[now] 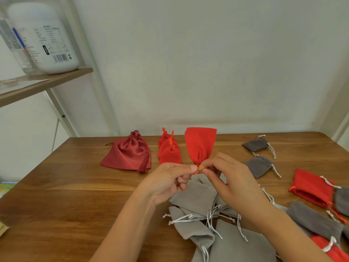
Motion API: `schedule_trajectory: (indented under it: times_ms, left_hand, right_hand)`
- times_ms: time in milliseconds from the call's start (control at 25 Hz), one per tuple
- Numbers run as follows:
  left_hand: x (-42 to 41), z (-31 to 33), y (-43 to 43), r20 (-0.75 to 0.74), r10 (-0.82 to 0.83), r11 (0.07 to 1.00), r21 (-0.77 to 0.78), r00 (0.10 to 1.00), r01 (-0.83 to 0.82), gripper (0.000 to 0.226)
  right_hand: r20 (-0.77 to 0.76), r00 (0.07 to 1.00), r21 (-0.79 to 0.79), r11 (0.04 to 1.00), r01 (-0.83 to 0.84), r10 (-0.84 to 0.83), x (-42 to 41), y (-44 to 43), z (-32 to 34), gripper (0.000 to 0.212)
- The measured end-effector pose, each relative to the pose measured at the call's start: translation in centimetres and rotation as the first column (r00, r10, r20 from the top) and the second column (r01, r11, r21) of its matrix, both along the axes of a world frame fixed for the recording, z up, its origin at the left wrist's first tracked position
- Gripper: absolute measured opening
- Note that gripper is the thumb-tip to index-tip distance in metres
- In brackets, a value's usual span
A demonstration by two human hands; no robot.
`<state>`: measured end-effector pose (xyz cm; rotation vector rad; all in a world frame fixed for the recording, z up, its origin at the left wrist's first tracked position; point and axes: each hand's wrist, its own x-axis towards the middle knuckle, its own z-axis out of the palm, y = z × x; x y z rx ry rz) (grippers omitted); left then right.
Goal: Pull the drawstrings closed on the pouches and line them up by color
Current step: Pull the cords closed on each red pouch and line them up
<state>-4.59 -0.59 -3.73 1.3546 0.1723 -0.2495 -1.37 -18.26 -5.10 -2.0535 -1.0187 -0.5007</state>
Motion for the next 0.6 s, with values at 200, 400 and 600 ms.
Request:
schedule_trajectory:
  times_ms: [200,400,600]
  left_hand:
    - [0.2,-0.66,-0.34,-0.008,0.046,0.996,0.081,0.999,-0.046,0.017]
    - [0.12,-0.65,-0.3,0.099,0.02,0.956,0.29,0.995,-0.048,0.013]
    - [0.1,-0.58,-0.11,0.125,-0.008,0.912,0.407,0.992,-0.044,0.011]
  right_hand:
    - [-0.05,0.998,-0.036,0.999,-0.035,0.033,0.34,-0.42,-0.2,0.013]
    - [0.041,0.999,-0.111,0.994,0.01,-0.005,0.22,-0.11,-0.33,0.027]
    - [0.075,0.996,-0.013,0.998,0.056,-0.055,-0.03,-0.18,0.05,0.013]
